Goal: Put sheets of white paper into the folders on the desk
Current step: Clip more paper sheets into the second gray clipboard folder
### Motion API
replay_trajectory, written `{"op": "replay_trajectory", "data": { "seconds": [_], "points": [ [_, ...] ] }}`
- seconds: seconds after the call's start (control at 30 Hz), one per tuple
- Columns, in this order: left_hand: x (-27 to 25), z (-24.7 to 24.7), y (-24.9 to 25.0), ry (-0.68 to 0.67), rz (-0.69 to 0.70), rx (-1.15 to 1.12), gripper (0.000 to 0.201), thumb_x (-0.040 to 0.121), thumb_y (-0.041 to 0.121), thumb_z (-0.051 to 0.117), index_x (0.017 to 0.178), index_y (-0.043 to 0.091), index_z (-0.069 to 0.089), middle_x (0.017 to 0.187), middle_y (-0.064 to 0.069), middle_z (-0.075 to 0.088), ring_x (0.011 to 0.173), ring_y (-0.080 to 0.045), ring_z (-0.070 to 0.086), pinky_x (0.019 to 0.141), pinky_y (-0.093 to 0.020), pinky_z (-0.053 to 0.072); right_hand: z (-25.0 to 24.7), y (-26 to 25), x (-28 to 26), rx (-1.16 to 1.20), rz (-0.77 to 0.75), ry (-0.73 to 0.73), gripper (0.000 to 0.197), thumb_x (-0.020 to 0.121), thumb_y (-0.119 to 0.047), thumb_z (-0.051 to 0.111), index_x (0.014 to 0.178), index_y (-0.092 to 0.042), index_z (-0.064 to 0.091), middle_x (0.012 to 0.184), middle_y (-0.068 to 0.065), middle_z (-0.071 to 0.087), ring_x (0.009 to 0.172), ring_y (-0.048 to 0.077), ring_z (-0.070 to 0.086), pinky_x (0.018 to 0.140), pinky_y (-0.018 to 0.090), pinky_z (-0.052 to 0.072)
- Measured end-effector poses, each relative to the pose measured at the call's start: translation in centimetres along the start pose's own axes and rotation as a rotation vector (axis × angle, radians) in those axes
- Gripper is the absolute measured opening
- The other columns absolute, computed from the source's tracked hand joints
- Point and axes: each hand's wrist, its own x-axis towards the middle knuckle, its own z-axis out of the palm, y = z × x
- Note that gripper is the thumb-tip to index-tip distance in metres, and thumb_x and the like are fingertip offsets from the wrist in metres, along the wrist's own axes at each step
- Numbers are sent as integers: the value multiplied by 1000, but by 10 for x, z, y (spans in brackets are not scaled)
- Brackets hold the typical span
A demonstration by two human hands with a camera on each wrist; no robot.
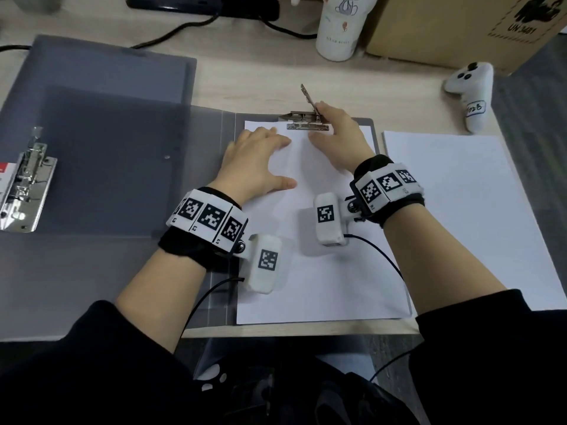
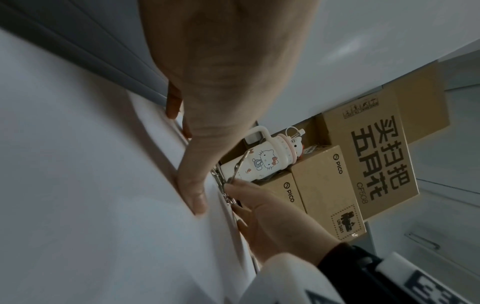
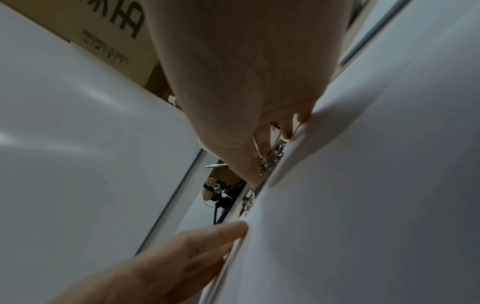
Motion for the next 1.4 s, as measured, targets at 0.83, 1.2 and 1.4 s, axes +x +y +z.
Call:
{"op": "replay_trajectory", "data": {
  "seconds": [0.83, 1.2, 1.4],
  "points": [
    [40, -22, -16, 162, -127, -123, 56, 71, 17, 79, 124, 16, 59, 129, -4, 55, 129, -24, 36, 101, -29, 31, -33, 33, 8, -367, 129, 93, 36, 83, -27, 66, 116, -14, 60, 127, 10, 50, 123, 29, 38, 87, 28, 28],
    [38, -19, -14, 185, -140, -151, 52, 73, 13, 78, 122, 15, 60, 129, -3, 54, 129, -25, 33, 100, -32, 33, -40, 17, 18, -482, 180, -18, 36, 83, -29, 66, 116, -16, 59, 127, 12, 48, 125, 31, 32, 100, 40, 36],
    [40, -18, -16, 189, -146, -158, 52, 72, 13, 79, 121, 15, 61, 129, -3, 53, 129, -24, 34, 102, -32, 33, -41, 16, 20, -465, 214, -30, 36, 82, -27, 68, 115, -13, 61, 124, 13, 52, 126, 31, 35, 101, 40, 39]
  ]
}}
